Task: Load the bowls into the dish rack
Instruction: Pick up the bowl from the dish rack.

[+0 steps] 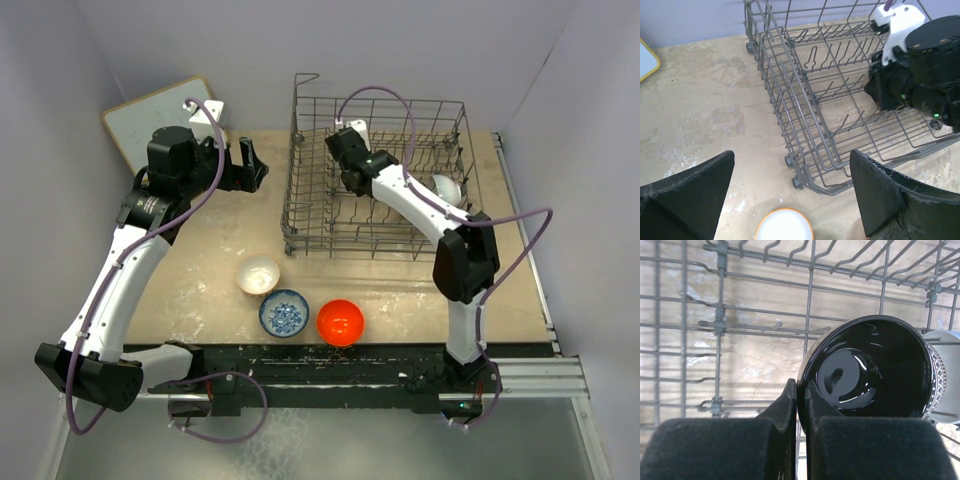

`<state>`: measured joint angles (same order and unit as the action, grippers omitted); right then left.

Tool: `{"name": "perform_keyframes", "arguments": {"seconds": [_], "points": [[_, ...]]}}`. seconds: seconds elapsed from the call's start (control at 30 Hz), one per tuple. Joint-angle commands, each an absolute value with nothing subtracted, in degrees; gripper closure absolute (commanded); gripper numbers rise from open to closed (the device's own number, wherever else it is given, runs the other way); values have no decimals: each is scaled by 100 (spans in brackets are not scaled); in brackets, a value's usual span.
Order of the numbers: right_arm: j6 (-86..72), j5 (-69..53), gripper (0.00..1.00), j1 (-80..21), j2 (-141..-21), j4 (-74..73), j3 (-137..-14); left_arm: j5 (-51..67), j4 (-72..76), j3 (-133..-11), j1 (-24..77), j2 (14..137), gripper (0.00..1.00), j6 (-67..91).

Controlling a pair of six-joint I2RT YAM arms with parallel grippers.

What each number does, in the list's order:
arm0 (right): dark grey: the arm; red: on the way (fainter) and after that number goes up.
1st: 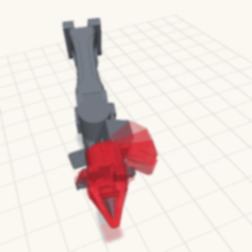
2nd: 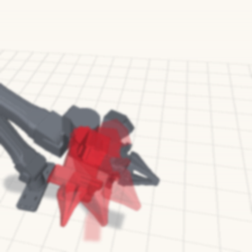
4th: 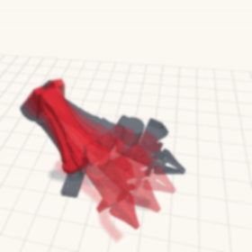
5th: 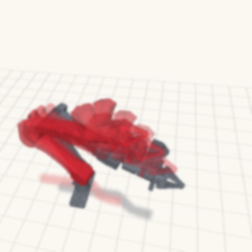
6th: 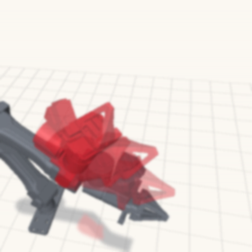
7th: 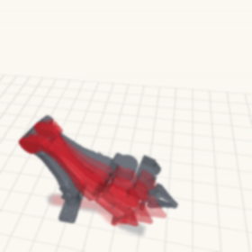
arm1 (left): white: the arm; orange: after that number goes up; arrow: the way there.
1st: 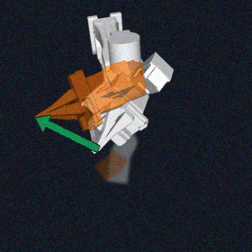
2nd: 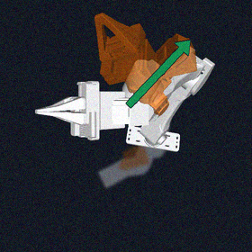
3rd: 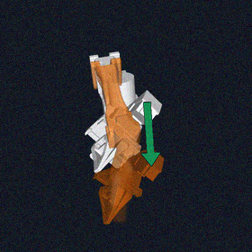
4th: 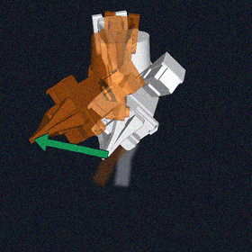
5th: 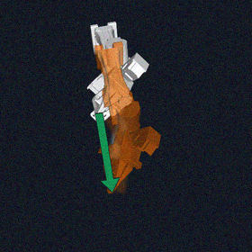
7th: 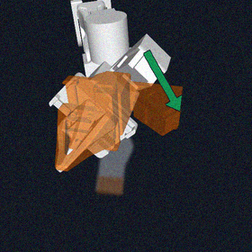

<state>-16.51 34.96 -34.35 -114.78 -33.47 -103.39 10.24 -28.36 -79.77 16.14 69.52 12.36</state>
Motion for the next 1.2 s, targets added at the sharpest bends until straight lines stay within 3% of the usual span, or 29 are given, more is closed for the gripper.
{"name": "perform_keyframes", "arguments": {"seconds": [0.0, 0.37, 0.8, 1.17], "points": [[-1698, 3157, 100, -3442, -10421, -2861, -10483, 1090, -2584, -7978, 1590, 6921, 1, 1131], [-2310, 719, 100, -2770, -8795, -1585, -9038, 1210, -2588, -8030, 1582, 6996, 1, 1178], [-2775, -1295, 100, -2429, -8507, -566, -8368, 1287, -2610, -8041, 1546, 7006, 1, 1194], [-4875, -3328, 100, -2212, -8563, 2480, -6992, 1310, -2651, -8103, 1547, 7040, 1, 1186]]}}
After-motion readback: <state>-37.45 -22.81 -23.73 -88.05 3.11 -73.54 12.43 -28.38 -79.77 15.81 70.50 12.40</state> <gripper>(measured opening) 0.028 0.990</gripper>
